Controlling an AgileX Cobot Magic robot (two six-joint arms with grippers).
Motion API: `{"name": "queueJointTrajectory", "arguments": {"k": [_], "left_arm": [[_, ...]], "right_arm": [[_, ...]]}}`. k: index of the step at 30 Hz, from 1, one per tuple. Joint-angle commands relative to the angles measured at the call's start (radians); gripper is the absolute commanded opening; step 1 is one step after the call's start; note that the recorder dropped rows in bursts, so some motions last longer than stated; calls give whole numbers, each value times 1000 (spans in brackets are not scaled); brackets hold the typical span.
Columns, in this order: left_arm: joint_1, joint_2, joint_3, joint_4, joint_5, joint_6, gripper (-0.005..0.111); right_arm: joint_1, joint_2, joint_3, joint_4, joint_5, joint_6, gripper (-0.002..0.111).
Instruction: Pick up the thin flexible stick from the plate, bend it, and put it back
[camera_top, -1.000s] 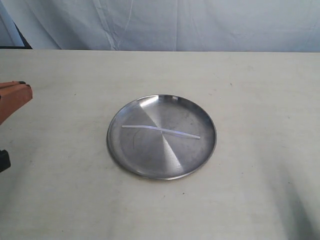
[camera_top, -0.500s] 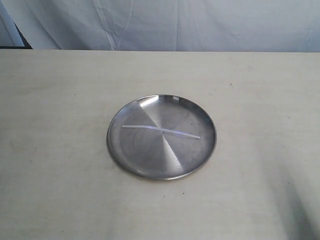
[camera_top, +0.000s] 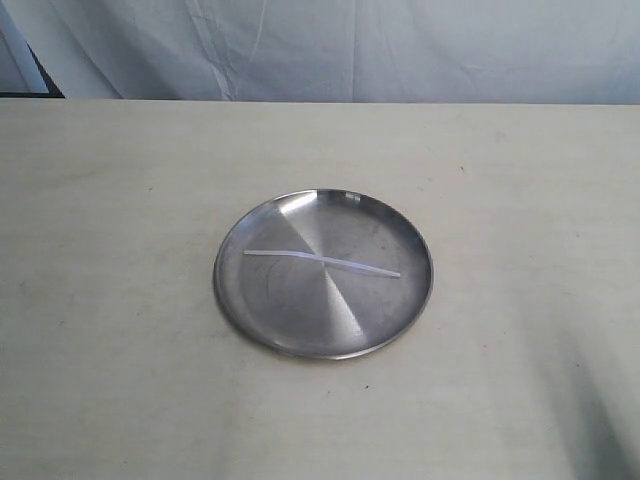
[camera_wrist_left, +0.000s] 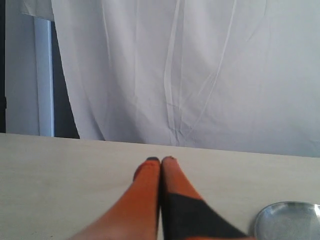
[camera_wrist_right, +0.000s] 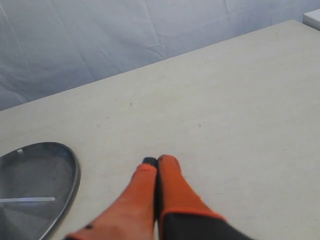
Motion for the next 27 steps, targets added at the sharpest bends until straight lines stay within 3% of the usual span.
{"name": "queueJointTrajectory", "arguments": {"k": [1,27], "left_arm": [[3,-7,3,8,-7,-2,0],[3,-7,3,77,-9,-2,0]], "right_arm": [[-5,-4,2,-2,-5,-3,-1],[-5,-4,2,-2,-5,-3,-1]]}}
